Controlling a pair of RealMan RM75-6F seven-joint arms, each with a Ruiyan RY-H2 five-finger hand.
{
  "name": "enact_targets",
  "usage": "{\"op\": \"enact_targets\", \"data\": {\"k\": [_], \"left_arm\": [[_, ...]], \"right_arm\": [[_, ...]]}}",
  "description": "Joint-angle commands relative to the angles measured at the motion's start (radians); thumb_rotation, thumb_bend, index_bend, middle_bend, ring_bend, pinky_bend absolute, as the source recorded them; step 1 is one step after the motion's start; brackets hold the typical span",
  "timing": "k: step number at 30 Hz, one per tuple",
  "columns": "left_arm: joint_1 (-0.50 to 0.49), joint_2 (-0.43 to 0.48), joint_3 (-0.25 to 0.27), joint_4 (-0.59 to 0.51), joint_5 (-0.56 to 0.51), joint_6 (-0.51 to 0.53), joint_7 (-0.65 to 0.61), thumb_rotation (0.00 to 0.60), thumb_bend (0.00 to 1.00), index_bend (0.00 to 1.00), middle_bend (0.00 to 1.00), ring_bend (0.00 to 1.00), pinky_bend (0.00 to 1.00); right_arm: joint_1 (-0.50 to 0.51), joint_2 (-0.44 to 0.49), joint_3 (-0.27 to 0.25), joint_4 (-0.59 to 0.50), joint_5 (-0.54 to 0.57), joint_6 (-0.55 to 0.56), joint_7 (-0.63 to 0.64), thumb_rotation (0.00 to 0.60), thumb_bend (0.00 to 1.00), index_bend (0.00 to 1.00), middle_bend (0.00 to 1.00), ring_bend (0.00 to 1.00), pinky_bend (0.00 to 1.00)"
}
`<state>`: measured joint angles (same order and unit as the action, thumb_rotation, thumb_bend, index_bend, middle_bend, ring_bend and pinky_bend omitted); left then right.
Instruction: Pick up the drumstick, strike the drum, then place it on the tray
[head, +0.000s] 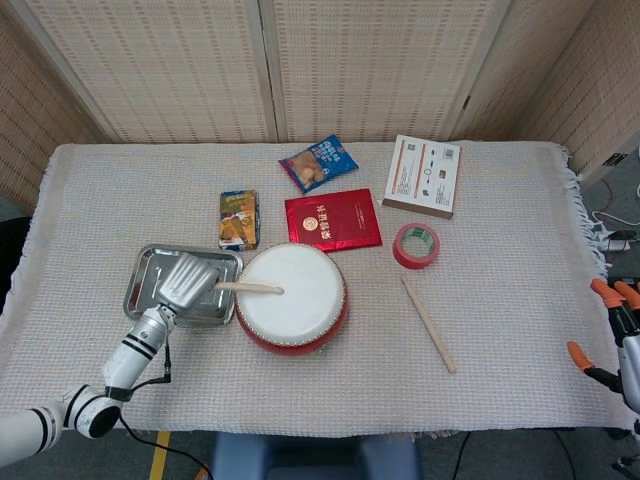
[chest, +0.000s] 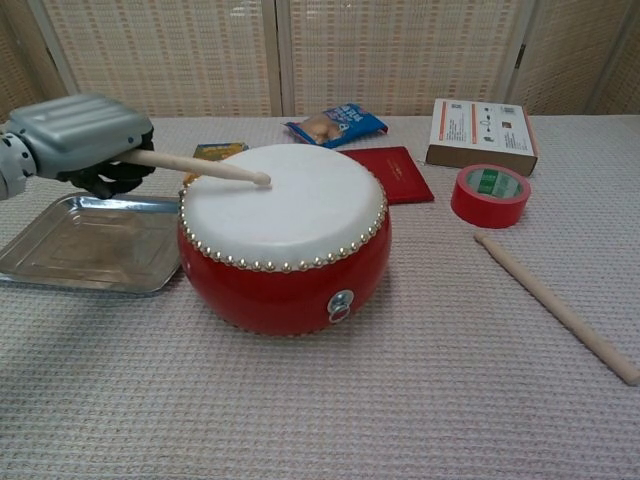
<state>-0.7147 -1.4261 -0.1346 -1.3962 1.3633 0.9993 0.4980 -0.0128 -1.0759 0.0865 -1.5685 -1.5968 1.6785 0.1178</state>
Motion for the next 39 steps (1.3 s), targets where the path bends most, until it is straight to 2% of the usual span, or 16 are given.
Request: {"op": "enact_targets", "data": {"k": [1,4,7,11,17,20,24,26,30,35,39], "left_arm": [[0.003,-0.002,-0.001,-0.029,-0.01,0.013,-0.015,0.6,0.5,1.0,1.0,1.0,1.0],[0.03,0.015,-0.033,-0.096,-0.026,0.066,-0.114,0.6,0.49,1.0,1.0,1.0,1.0],[0.038,0.041,-0.031,-0.131,-0.015,0.07,-0.171,0.6,0.49,1.0,1.0,1.0,1.0],[0.033,0.042,-0.001,-0.112,0.017,0.066,-0.125,0.6,0.49,1.0,1.0,1.0,1.0],[0.01,0.036,0.043,-0.066,0.023,0.006,-0.021,0.6,0.49,1.0,1.0,1.0,1.0],[0.016,0.036,0.034,-0.078,0.013,0.023,-0.025,0.6,0.49,1.0,1.0,1.0,1.0],[0.029,0.07,-0.004,-0.149,-0.014,0.041,-0.153,0.6,0.49,1.0,1.0,1.0,1.0],[0.032,0.082,-0.013,-0.156,-0.009,0.054,-0.179,0.6,0.5,1.0,1.0,1.0,1.0],[0.027,0.072,0.006,-0.132,-0.003,0.039,-0.157,0.6,0.49,1.0,1.0,1.0,1.0],[0.014,0.03,0.046,-0.055,0.006,0.008,-0.052,0.6,0.49,1.0,1.0,1.0,1.0],[0.015,0.02,0.049,-0.054,-0.019,-0.007,-0.043,0.6,0.49,1.0,1.0,1.0,1.0]], "right_arm": [[-0.001,-0.002,-0.001,0.002,-0.002,0.002,0.002,0.6,0.25,0.07,0.17,0.0,0.01],[-0.002,-0.003,-0.001,0.006,0.0,0.004,0.005,0.6,0.25,0.07,0.17,0.0,0.01],[-0.002,-0.006,-0.001,0.012,0.004,0.0,0.013,0.6,0.25,0.07,0.17,0.0,0.01],[0.0,-0.008,-0.003,0.017,0.001,-0.003,0.015,0.6,0.25,0.07,0.17,0.0,0.01],[0.001,-0.008,-0.003,0.016,0.005,-0.008,0.015,0.6,0.25,0.07,0.17,0.0,0.01],[0.001,-0.007,-0.004,0.014,0.008,-0.011,0.013,0.6,0.25,0.07,0.17,0.0,0.01],[0.001,-0.004,-0.006,0.009,0.015,-0.019,0.01,0.6,0.25,0.07,0.17,0.0,0.01],[0.002,-0.002,-0.007,0.005,0.016,-0.024,0.008,0.6,0.25,0.07,0.17,0.0,0.01],[0.002,0.004,-0.013,-0.005,0.02,-0.037,0.001,0.6,0.25,0.07,0.17,0.0,0.01],[0.004,0.035,-0.032,-0.044,0.055,-0.101,-0.031,0.6,0.25,0.07,0.17,0.0,0.01],[0.013,0.063,-0.047,-0.082,0.081,-0.16,-0.053,0.6,0.25,0.07,0.16,0.0,0.01]]}}
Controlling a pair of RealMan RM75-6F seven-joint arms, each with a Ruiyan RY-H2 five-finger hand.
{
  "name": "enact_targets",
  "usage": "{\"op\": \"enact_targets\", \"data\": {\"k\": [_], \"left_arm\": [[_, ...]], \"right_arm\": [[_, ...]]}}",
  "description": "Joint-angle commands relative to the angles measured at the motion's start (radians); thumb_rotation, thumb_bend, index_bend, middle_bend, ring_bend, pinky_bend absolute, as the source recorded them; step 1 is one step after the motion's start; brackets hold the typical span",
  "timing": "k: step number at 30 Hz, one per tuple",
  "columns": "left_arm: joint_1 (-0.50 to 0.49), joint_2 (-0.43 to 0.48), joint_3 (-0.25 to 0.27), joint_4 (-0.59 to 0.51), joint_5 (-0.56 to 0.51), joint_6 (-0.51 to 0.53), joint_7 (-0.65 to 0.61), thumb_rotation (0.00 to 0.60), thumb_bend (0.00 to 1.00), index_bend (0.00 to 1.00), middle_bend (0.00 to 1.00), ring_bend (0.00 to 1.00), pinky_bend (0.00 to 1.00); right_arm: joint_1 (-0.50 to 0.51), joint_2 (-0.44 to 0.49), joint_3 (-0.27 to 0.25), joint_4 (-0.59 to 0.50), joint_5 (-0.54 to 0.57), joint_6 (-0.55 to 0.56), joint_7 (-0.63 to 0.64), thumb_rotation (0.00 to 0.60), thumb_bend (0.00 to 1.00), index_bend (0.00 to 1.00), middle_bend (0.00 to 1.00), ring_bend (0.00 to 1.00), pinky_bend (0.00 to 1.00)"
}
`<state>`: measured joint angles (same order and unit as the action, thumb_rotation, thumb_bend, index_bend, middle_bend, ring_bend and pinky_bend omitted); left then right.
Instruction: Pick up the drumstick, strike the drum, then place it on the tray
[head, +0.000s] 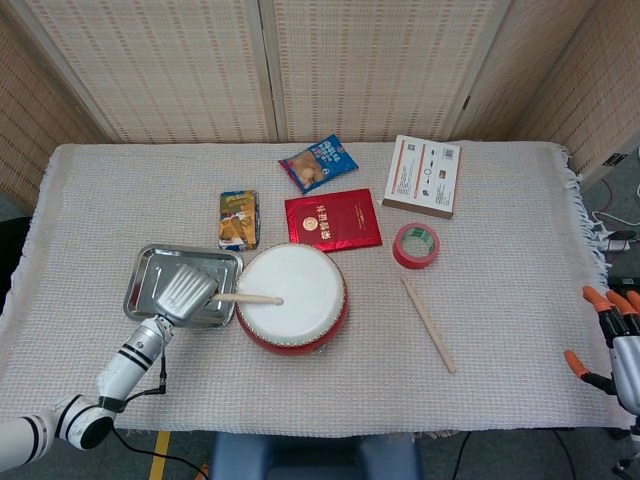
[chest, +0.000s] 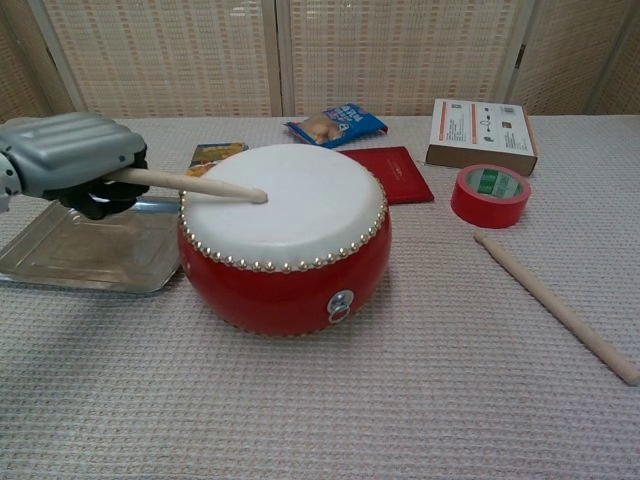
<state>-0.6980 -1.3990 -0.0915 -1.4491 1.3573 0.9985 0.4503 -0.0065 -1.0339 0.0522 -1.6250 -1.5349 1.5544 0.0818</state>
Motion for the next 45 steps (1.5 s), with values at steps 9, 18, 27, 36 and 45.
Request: {"op": "enact_targets", "data": {"k": [9,18,27,36,45], "left_arm": [[0.024,0.041,-0.037,-0.078,-0.006,0.07,-0.101,0.6,0.49,1.0,1.0,1.0,1.0],[0.007,-0.03,0.007,0.014,-0.009,0.028,0.023,0.6,0.49,1.0,1.0,0.99,1.0],[0.038,0.028,-0.059,-0.098,-0.067,0.089,-0.052,0.6,0.49,1.0,1.0,0.98,1.0],[0.016,-0.019,-0.004,-0.022,-0.054,0.043,0.059,0.6,0.49,1.0,1.0,0.98,1.0],[0.042,0.021,-0.075,-0.137,-0.105,0.085,-0.071,0.6,0.49,1.0,1.0,0.98,1.0]], "right_arm": [[0.02,0.022,-0.024,-0.021,-0.017,-0.048,-0.001,0.6,0.25,0.03,0.11,0.0,0.0],[0.019,0.01,-0.022,0.003,-0.039,-0.023,0.016,0.6,0.25,0.0,0.07,0.0,0.0],[0.018,0.006,-0.025,0.008,-0.032,-0.026,0.021,0.6,0.25,0.0,0.05,0.0,0.0],[0.021,0.006,-0.024,0.005,-0.021,-0.036,0.016,0.6,0.25,0.0,0.05,0.0,0.0],[0.02,0.004,-0.022,0.004,-0.016,-0.033,0.016,0.6,0.25,0.0,0.05,0.0,0.0]]}}
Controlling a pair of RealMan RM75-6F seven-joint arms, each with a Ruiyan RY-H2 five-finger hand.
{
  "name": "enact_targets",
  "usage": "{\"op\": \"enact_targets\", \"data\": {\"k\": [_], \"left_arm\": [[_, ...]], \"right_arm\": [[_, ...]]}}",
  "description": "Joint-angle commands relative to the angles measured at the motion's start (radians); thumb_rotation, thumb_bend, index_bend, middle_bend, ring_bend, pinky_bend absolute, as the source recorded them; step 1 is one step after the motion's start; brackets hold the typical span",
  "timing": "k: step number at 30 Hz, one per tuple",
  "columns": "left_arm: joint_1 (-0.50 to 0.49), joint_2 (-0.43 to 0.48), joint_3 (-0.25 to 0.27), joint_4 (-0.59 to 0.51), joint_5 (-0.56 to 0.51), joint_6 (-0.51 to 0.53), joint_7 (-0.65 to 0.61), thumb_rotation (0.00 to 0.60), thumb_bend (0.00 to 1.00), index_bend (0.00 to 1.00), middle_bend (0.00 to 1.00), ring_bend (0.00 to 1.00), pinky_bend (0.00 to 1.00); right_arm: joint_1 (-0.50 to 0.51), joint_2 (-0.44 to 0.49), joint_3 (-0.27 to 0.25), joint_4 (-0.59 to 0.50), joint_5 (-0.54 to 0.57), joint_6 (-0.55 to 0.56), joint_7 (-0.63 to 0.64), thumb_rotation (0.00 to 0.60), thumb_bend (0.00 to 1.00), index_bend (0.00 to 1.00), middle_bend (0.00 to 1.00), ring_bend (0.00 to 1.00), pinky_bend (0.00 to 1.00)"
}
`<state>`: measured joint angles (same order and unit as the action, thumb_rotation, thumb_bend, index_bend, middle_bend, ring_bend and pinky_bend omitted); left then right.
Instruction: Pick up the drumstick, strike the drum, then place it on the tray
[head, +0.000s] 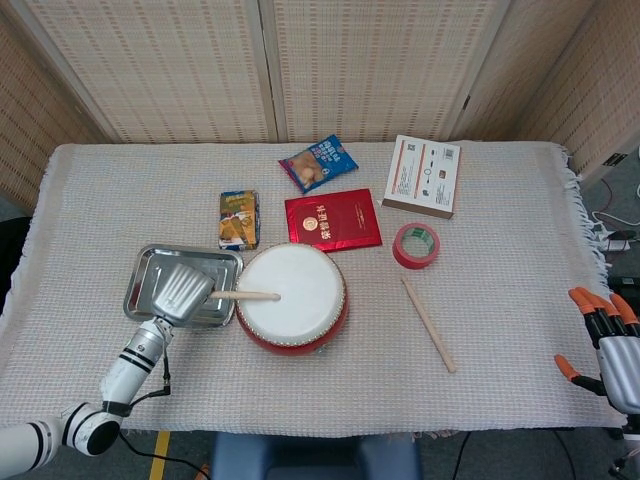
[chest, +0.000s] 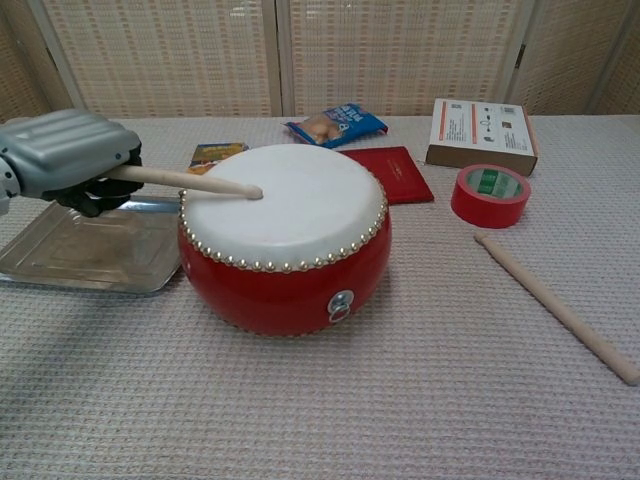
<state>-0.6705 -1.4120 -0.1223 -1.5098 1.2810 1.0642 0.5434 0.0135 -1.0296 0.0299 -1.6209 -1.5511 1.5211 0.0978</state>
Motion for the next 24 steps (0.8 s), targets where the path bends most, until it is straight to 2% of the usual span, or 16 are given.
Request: {"op": "enact_targets", "data": {"k": [1,4,10,15,17,21,24], "left_arm": [[0.015,0.037,-0.046,-0.078,-0.027,0.021,-0.168,0.6,0.49,1.0,1.0,0.98,1.0],[0.012,0.048,-0.041,-0.069,-0.01,0.024,-0.157,0.6,0.49,1.0,1.0,0.98,1.0],[-0.004,-0.006,0.019,0.025,0.027,0.017,0.009,0.6,0.49,1.0,1.0,0.98,1.0],[-0.009,-0.013,0.028,0.011,0.0,0.001,0.081,0.6,0.49,1.0,1.0,0.98,1.0],[-0.003,-0.005,0.015,-0.018,-0.007,0.016,0.056,0.6,0.49,1.0,1.0,0.98,1.0],[0.023,0.029,-0.041,-0.098,-0.046,0.047,-0.086,0.6,0.49,1.0,1.0,0.98,1.0],[0.028,0.051,-0.048,-0.104,-0.038,0.054,-0.12,0.6,0.49,1.0,1.0,0.98,1.0]], "right_arm": [[0.0,0.0,0.0,0.0,0.0,0.0,0.0,0.6,0.25,0.0,0.05,0.0,0.0],[0.001,-0.002,0.001,0.001,0.001,-0.001,0.001,0.6,0.25,0.0,0.05,0.0,0.0],[0.007,-0.004,0.001,0.003,0.008,-0.015,0.001,0.6,0.25,0.0,0.05,0.0,0.0],[0.01,-0.002,0.002,-0.001,0.007,-0.017,-0.001,0.6,0.25,0.0,0.05,0.0,0.0],[0.011,-0.004,0.001,-0.002,0.008,-0.02,-0.001,0.6,0.25,0.0,0.05,0.0,0.0],[0.009,-0.008,-0.001,0.002,0.007,-0.018,0.001,0.6,0.25,0.0,0.05,0.0,0.0],[0.006,-0.008,-0.001,0.004,0.01,-0.014,0.004,0.6,0.25,0.0,0.05,0.0,0.0]]}}
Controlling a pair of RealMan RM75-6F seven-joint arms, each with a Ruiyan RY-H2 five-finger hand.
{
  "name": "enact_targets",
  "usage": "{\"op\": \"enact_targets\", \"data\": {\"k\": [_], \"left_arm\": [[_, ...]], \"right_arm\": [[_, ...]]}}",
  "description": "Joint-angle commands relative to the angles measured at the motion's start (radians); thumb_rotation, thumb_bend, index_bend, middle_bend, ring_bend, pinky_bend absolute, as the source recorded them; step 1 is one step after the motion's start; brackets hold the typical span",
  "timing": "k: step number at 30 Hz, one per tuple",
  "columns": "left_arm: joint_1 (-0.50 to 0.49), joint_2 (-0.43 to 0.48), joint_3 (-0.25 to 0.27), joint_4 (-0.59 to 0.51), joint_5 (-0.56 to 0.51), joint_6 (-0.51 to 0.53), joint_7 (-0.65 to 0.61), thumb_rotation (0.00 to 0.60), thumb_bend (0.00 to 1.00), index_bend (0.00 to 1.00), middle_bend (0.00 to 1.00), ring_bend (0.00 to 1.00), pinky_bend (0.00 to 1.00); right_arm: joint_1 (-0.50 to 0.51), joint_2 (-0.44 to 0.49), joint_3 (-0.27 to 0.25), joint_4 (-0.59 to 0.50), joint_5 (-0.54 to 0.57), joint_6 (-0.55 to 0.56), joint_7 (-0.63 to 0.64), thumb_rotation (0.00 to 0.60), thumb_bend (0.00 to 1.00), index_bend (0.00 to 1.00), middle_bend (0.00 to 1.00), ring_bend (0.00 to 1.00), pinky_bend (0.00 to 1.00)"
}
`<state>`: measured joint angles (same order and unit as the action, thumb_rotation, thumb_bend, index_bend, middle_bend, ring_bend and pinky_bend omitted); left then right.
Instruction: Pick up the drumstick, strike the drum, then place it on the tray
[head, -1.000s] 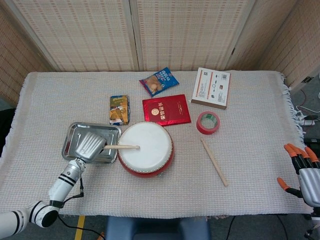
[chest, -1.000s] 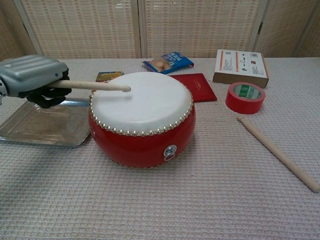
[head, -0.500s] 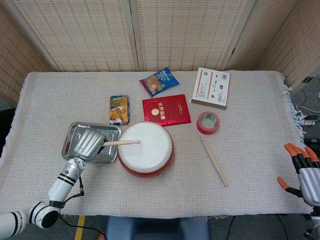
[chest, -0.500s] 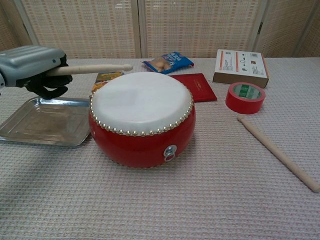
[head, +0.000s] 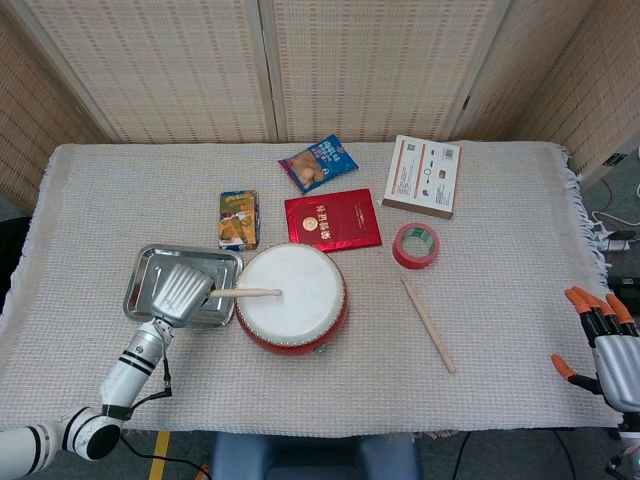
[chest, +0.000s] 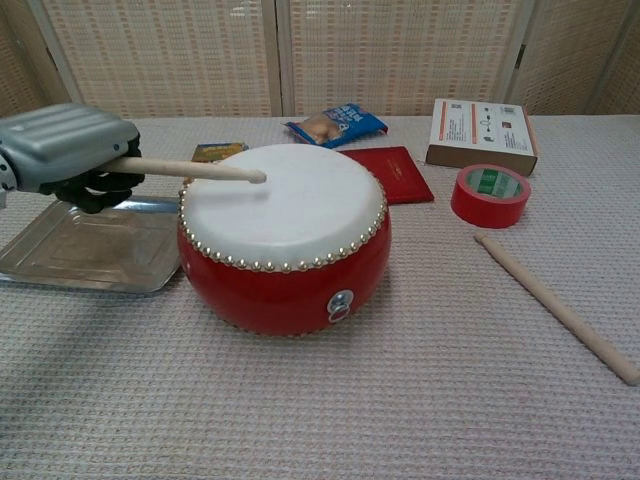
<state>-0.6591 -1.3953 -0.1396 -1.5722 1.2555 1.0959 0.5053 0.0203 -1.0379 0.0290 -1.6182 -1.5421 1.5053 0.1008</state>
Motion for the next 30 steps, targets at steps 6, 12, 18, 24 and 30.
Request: {"op": "enact_targets", "data": {"k": [6,12,18,24,30], "left_arm": [[0.006,0.013,0.023,0.008,0.0,-0.017,-0.003,0.6,0.49,1.0,1.0,0.98,1.0],[-0.008,-0.022,0.061,0.056,0.007,-0.04,0.099,0.6,0.49,1.0,1.0,0.98,1.0],[0.009,-0.009,0.006,-0.003,-0.007,0.001,-0.037,0.6,0.49,1.0,1.0,0.98,1.0],[0.015,-0.002,-0.008,0.006,0.025,0.035,-0.077,0.6,0.49,1.0,1.0,0.98,1.0],[-0.008,0.006,0.042,0.034,0.015,-0.043,0.024,0.6,0.49,1.0,1.0,0.98,1.0]], "right_arm": [[-0.001,-0.002,0.006,0.005,0.006,0.007,0.002,0.6,0.25,0.0,0.05,0.0,0.0],[0.007,-0.003,0.008,0.002,0.009,-0.007,-0.007,0.6,0.25,0.0,0.05,0.0,0.0],[0.011,-0.004,0.012,0.003,0.02,-0.016,-0.012,0.6,0.25,0.0,0.05,0.0,0.0],[0.018,-0.008,0.016,0.01,0.029,-0.026,-0.008,0.6,0.25,0.0,0.05,0.0,0.0],[0.019,-0.009,0.015,0.016,0.03,-0.029,0.001,0.6,0.25,0.0,0.05,0.0,0.0]]}}
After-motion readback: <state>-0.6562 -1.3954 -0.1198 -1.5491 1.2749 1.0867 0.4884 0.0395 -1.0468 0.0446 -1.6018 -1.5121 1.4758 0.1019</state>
